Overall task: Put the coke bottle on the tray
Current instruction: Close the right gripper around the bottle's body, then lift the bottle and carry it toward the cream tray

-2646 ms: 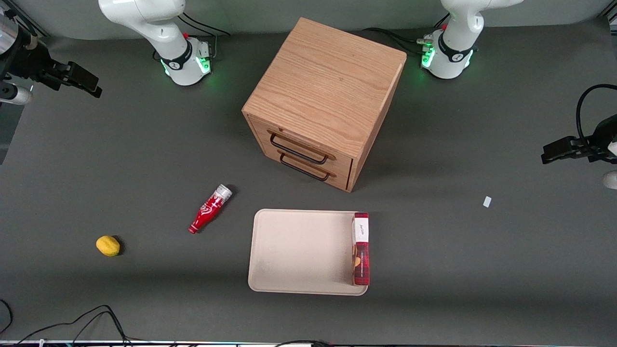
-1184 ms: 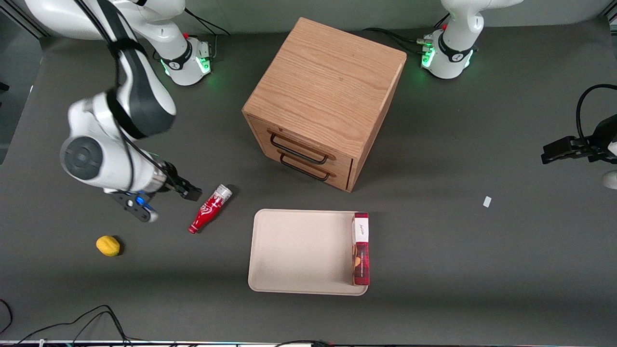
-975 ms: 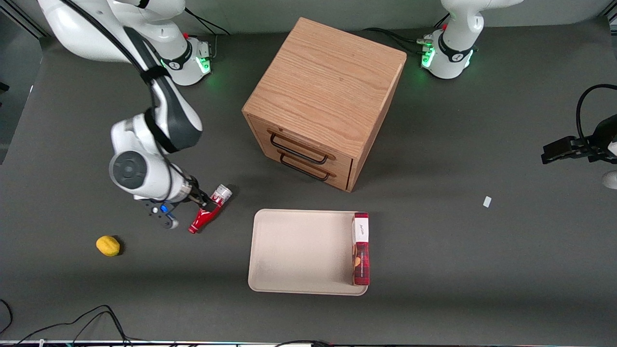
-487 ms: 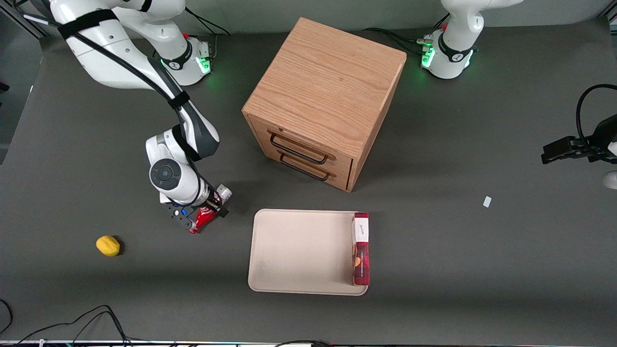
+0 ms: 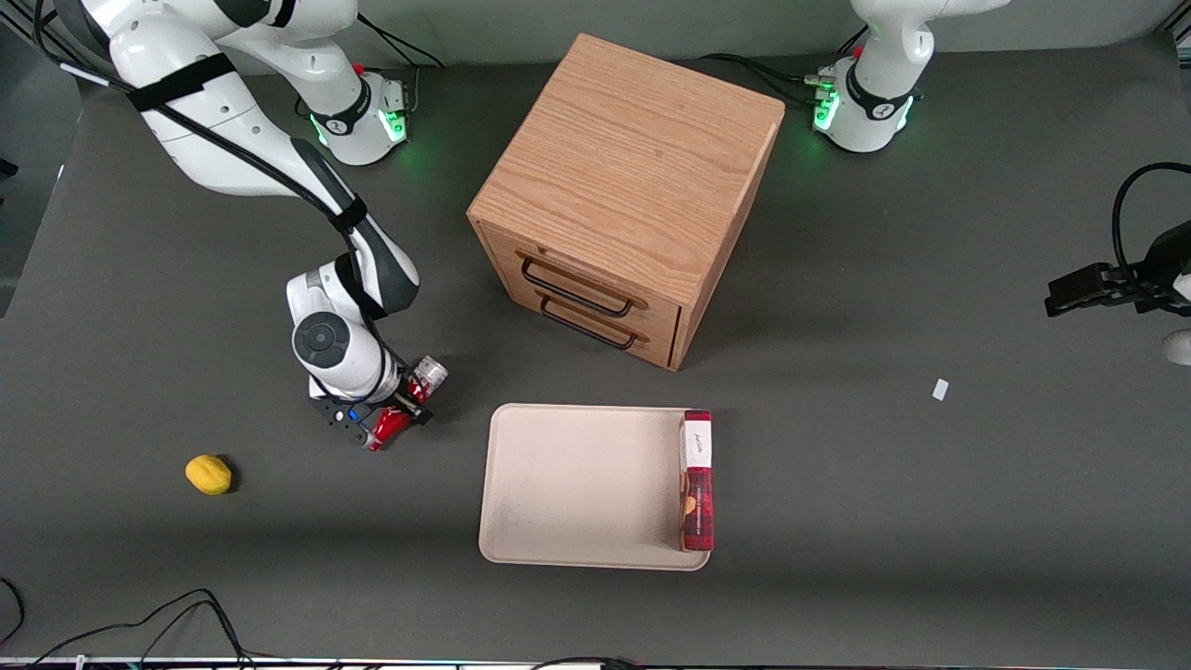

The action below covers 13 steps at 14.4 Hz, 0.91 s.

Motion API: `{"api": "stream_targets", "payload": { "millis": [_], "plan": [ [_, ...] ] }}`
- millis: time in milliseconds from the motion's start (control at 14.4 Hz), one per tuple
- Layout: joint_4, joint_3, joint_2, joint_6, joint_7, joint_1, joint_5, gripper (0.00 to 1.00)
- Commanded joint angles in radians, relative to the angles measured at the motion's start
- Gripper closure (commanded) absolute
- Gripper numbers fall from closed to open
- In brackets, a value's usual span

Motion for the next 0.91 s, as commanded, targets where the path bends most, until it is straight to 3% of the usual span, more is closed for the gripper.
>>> {"api": "stream_targets", "payload": {
  "millis": [0, 209, 487, 696, 835],
  "plan": [
    [0.012, 0.002, -0.012, -0.002, 0.016, 0.003, -0.034, 1.0],
    [0.041, 0.005, -0.06, -0.088, -0.01, 0.004, -0.036, 1.0],
    [0.22, 0.024, -0.175, -0.406, -0.22, 0.007, -0.016, 1.0],
    [0.5, 0.031, -0.16, -0.643, -0.448, 0.01, 0.085, 1.0],
    [0.675, 0.032, -0.109, -0.723, -0.563, 0.017, 0.153, 1.0]
  ]
}}
